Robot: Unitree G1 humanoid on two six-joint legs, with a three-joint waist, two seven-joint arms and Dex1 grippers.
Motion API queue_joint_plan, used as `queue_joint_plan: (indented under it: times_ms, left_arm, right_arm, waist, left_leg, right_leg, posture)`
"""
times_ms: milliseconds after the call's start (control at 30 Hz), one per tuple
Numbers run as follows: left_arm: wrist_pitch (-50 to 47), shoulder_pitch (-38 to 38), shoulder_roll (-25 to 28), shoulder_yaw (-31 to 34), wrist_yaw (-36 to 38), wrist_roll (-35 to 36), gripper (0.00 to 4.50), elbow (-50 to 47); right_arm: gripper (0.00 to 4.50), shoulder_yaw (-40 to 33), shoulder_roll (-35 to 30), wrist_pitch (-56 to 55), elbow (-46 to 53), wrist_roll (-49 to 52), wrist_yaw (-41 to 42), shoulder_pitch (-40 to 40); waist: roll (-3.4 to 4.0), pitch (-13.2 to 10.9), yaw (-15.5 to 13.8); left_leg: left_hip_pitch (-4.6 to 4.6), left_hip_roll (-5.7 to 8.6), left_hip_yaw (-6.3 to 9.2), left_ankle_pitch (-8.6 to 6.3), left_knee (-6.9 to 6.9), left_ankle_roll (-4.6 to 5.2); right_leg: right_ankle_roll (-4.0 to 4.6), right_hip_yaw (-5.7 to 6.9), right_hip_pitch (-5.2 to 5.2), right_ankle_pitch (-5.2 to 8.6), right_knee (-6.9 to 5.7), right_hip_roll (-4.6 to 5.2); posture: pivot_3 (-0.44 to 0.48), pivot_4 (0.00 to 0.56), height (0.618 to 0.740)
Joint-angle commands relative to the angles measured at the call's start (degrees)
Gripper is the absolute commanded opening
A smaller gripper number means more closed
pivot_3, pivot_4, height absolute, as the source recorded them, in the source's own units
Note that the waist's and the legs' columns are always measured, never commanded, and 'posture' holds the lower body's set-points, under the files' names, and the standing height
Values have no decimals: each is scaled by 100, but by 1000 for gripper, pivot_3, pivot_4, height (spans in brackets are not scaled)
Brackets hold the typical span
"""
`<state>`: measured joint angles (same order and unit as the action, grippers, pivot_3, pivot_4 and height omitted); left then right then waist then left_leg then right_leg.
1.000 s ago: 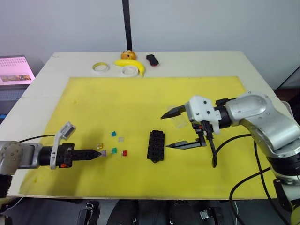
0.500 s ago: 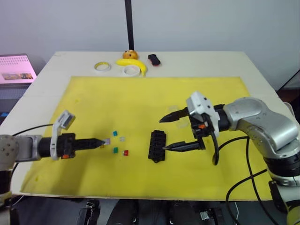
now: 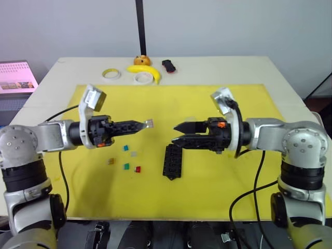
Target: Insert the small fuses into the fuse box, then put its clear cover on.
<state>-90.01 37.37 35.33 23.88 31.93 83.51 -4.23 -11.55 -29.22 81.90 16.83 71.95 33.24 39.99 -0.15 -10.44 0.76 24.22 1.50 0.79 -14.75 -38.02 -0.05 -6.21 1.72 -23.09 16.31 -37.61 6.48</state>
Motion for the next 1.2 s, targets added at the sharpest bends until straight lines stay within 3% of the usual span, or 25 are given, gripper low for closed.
queue_joint_plan:
  times_ms: [33, 300, 533, 633, 700, 1200]
  left_arm:
    - [308, 23, 48, -17, -320, 595, 40, -55]
    - [753, -254, 185, -383, -640, 1160, 40, -184]
    - [1055, -410, 425, -608, -681, 1433, 40, -222]
    - [1169, -459, 503, -680, -679, 1496, 0, -235]
    - [1255, -488, 543, -730, -681, 1542, 0, -244]
    - [1735, -551, 580, -981, -832, 1796, 0, -279]
  right_arm:
    - [4500, -228, 125, 41, -18, 812, -790, 170]
    - [4500, 165, 300, -531, -193, 2050, -2250, 190]
    - [4500, 545, 170, -1041, -273, 2789, -2880, 251]
    - [3599, 675, 98, -1229, -263, 3001, -3030, 260]
    - [2719, 776, 36, -1310, -242, 3094, -3079, 273]
    - [2719, 1177, -148, -1818, -209, 3408, -3259, 322]
  waist:
    - [0, 0, 4]
    - [0, 0, 8]
    - [0, 0, 13]
    - [0, 0, 13]
    - [0, 0, 13]
    - [0, 0, 9]
  left_leg:
    - [0, 0, 0, 0, 0, 0]
    - [0, 0, -3, 1, 0, 2]
    - [0, -3, -4, 1, -1, 2]
    - [0, -3, -5, 1, -1, 3]
    - [0, -4, -6, 1, -1, 3]
    - [0, -13, -6, 1, -1, 3]
  right_leg:
    - [0, 0, 0, 0, 0, -1]
    - [0, -1, 0, 0, -3, -17]
    - [0, -2, -1, 0, -3, -28]
    - [0, -2, 0, 0, -3, -31]
    - [0, -2, -1, 0, -3, -32]
    - [0, -7, -1, 0, -3, -45]
  posture:
    - [0, 150, 740]
    - [0, 150, 740]
    - [0, 150, 740]
    - [0, 150, 740]
    - [0, 150, 740]
    - [0, 150, 740]
